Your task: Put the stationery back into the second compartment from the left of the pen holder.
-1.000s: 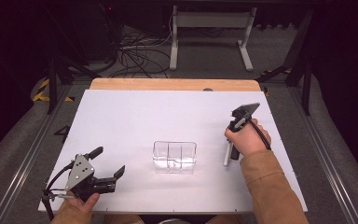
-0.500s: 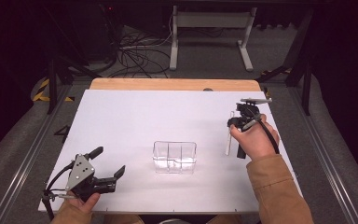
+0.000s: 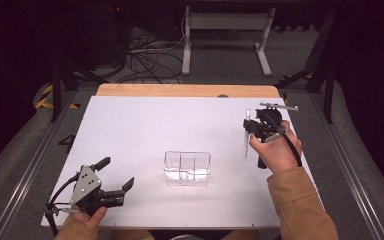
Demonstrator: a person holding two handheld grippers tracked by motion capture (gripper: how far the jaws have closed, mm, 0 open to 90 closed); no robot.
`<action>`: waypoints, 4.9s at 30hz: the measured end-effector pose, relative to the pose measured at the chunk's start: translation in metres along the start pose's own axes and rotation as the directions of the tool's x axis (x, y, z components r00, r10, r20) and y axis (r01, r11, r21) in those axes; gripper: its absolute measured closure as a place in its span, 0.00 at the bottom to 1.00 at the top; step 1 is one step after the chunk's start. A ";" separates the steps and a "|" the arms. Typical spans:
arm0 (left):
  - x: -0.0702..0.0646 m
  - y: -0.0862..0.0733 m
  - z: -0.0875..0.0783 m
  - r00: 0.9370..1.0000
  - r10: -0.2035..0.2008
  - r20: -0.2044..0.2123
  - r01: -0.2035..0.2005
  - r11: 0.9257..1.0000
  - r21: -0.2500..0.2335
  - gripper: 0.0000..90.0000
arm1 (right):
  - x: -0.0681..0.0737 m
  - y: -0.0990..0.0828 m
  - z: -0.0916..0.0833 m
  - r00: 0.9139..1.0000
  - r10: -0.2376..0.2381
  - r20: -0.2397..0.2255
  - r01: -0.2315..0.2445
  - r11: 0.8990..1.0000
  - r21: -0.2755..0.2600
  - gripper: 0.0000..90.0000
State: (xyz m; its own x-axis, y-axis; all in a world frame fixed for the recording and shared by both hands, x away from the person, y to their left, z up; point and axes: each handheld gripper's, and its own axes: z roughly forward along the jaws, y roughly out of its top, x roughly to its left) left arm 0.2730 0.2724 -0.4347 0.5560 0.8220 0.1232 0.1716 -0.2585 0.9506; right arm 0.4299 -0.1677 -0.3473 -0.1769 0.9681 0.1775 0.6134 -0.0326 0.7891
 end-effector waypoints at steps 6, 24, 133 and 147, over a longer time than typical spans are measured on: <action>0.000 0.000 0.000 1.000 0.000 0.000 0.000 1.000 0.000 0.08 | 0.003 0.000 -0.006 0.999 -0.027 -0.034 0.025 0.999 -0.040 0.88; 0.001 -0.002 -0.003 1.000 -0.009 -0.009 0.009 1.000 0.000 0.08 | 0.026 -0.007 -0.030 0.906 -0.238 -0.350 0.156 0.957 -0.246 0.88; 0.002 -0.002 -0.001 1.000 -0.004 -0.004 0.004 1.000 0.008 0.08 | 0.101 -0.076 -0.008 0.664 -0.559 -0.495 0.349 0.819 -0.456 0.25; 0.002 -0.002 -0.002 1.000 -0.013 -0.003 0.013 1.000 -0.002 0.08 | 0.095 -0.068 -0.022 0.666 -0.554 -0.499 0.307 0.814 -0.493 0.18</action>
State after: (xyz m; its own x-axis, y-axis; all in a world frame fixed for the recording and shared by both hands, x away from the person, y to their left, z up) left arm 0.2723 0.2760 -0.4360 0.5509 0.8271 0.1117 0.1770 -0.2466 0.9528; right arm 0.3543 -0.0786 -0.3714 -0.8419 0.5390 -0.0251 0.0658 0.1487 0.9867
